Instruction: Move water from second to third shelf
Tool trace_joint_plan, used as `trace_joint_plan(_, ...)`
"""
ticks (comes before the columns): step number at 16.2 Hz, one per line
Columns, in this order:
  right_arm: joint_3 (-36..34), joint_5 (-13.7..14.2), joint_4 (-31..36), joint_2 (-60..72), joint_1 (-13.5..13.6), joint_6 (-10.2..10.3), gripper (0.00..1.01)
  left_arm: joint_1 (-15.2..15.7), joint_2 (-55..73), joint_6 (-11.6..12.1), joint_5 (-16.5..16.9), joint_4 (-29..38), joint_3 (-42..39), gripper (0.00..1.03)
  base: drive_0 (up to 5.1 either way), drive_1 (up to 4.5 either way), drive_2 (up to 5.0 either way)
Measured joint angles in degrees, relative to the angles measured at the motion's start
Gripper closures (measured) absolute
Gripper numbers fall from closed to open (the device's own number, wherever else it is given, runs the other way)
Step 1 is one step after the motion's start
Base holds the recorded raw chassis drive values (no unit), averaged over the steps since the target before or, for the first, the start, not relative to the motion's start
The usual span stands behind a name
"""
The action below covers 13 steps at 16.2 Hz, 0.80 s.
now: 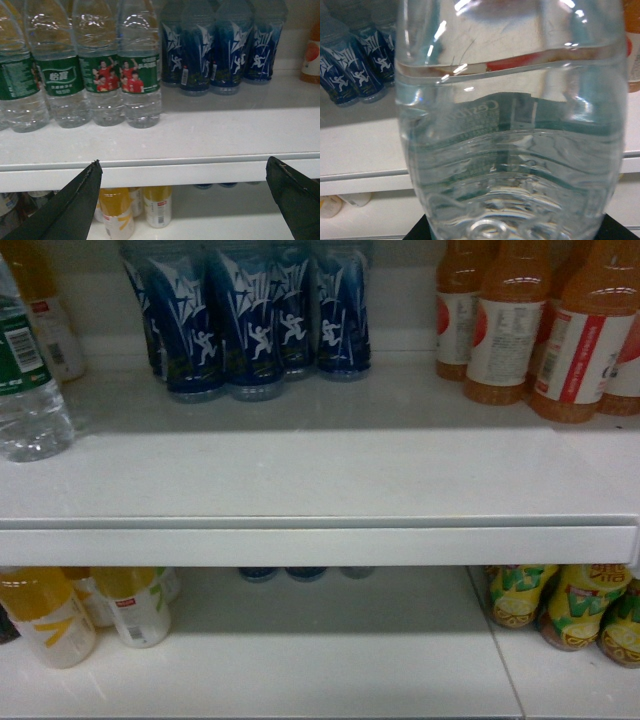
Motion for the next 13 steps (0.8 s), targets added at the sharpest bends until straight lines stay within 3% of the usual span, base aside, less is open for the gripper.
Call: trace_joint_plan(13,0.0,-0.1,0.0,0.1,0.0,0.0,0.62,0.0,0.0,0.0,0.0,0.2,0.0,0.05,-5.0,2.43,2.4)
